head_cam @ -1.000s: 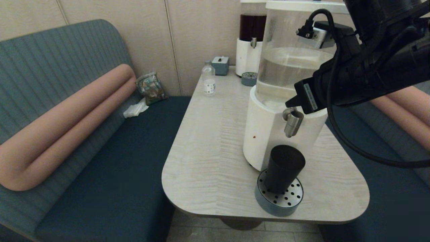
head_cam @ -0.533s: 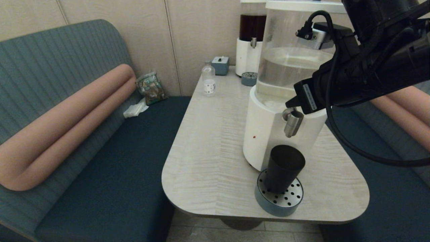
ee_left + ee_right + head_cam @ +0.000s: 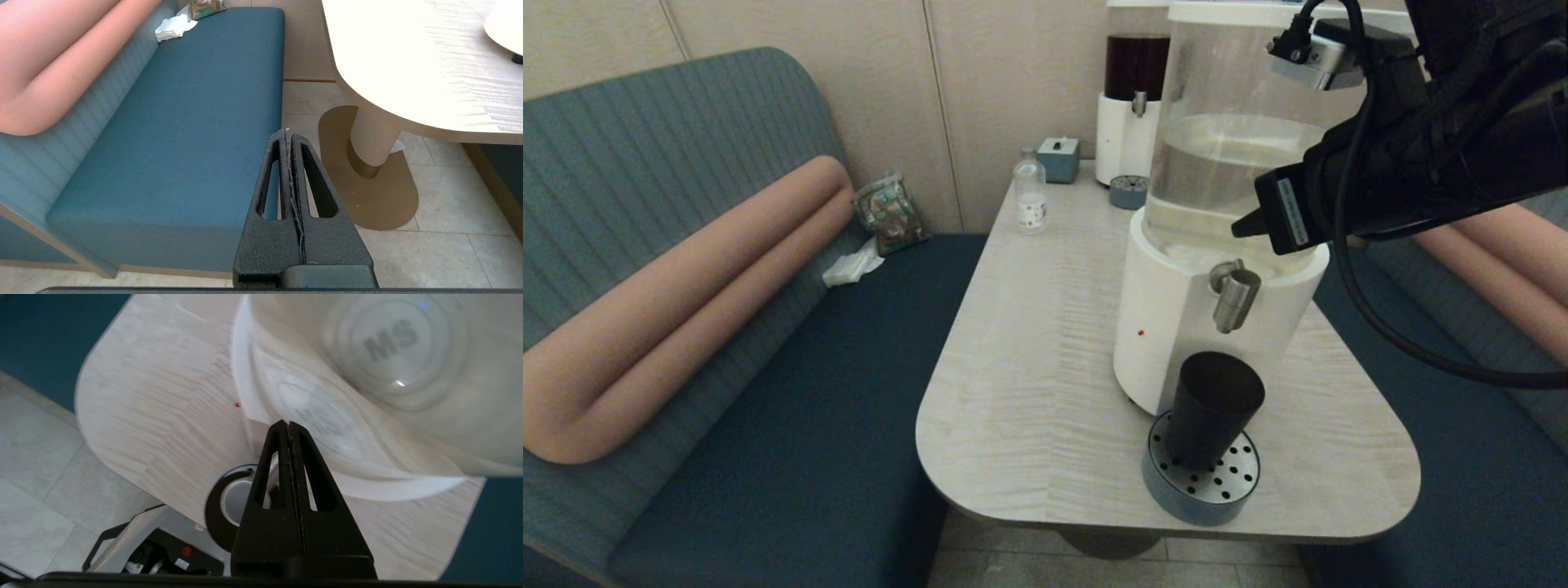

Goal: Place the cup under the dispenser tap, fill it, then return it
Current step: Turn on the faucet

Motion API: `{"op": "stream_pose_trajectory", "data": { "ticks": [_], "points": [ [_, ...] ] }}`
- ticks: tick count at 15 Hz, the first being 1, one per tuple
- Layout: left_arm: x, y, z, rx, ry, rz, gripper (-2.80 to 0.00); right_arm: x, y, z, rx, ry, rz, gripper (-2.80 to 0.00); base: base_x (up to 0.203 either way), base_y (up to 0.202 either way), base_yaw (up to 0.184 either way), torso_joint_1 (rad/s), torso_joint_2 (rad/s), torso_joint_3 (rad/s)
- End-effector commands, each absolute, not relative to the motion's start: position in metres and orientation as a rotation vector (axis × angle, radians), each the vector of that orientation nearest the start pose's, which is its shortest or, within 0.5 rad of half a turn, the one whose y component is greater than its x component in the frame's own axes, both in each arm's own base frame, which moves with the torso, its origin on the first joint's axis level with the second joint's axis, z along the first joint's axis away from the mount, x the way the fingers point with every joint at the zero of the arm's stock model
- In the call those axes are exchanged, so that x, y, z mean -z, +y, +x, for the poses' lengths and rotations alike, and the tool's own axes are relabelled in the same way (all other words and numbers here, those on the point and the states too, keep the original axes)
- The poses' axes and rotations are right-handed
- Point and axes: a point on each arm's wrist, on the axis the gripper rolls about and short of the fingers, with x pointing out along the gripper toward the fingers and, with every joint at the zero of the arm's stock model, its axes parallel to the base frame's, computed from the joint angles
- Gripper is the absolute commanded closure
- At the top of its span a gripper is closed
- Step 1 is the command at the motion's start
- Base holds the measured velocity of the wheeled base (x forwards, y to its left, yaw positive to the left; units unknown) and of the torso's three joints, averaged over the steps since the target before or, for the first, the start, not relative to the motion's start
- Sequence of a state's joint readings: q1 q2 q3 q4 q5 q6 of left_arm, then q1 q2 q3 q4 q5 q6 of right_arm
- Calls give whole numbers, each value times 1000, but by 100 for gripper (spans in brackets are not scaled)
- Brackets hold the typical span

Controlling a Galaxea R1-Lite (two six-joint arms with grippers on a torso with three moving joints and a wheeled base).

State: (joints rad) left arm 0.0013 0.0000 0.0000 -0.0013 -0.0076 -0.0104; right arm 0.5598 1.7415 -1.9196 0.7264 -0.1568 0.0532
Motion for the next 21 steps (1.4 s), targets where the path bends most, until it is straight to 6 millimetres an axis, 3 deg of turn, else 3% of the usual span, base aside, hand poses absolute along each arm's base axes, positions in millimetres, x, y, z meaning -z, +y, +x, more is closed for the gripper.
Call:
{"op": "stream_pose_trajectory", "data": {
  "ticks": [1, 10, 21],
  "points": [
    [-76, 0, -23, 6, 0, -11, 0, -347, 152, 252, -365, 533, -144, 0, 0, 0, 0, 0, 0, 0],
    [-76, 0, -23, 6, 0, -11, 0, -337, 150, 262, -293, 564, -154, 0, 0, 0, 0, 0, 0, 0],
    [-76, 0, -23, 6, 0, -11, 0, -326, 159, 259, -316, 613, -184, 0, 0, 0, 0, 0, 0, 0]
  ]
}}
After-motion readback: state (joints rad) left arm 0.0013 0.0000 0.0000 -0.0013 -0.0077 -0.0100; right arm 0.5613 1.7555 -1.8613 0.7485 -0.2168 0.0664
